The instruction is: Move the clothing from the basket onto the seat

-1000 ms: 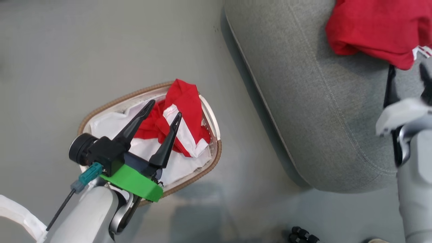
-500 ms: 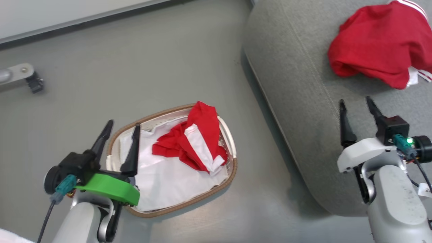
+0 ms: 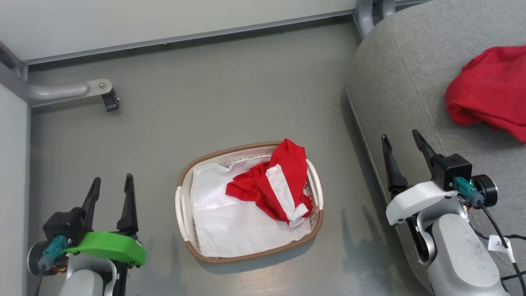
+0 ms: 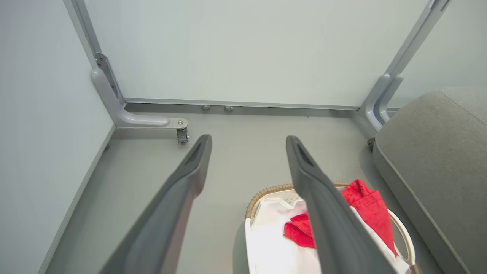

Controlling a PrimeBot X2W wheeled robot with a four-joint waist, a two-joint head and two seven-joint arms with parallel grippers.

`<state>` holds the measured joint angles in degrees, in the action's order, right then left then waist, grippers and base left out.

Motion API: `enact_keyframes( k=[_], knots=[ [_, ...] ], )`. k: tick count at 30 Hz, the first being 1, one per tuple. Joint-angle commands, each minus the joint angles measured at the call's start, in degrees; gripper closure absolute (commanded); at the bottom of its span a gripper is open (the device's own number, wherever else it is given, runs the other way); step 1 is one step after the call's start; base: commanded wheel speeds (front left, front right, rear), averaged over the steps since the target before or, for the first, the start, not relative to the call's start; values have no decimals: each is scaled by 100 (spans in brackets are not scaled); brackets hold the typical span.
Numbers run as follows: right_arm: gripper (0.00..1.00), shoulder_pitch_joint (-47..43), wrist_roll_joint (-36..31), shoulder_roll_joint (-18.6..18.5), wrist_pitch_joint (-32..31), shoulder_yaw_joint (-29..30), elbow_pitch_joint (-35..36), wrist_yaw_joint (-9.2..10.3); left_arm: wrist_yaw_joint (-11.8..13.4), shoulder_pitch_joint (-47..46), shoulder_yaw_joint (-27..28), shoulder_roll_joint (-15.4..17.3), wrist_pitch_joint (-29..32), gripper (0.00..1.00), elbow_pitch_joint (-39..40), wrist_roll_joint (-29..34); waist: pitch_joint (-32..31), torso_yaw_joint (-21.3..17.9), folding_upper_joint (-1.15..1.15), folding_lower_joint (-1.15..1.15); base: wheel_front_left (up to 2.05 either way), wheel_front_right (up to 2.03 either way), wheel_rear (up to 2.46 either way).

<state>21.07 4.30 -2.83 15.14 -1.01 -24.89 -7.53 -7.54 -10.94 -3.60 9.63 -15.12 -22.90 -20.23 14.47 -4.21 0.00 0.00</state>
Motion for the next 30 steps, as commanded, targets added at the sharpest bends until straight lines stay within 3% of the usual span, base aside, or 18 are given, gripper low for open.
enact_keyframes(
  k=[1,16,30],
  knots=[
    [0,-101,69,-20,1,-39,51,8,11,119,126,-8,-5,0,17,99,-210,272,0,0,0,0,0],
    [0,-804,407,-22,1,-65,447,8,11,760,590,-318,-4,0,355,460,-604,444,0,0,0,0,0],
    [0,-938,464,-18,1,-73,553,8,11,752,411,-366,-5,0,470,451,-572,390,0,0,0,0,0]
  ],
)
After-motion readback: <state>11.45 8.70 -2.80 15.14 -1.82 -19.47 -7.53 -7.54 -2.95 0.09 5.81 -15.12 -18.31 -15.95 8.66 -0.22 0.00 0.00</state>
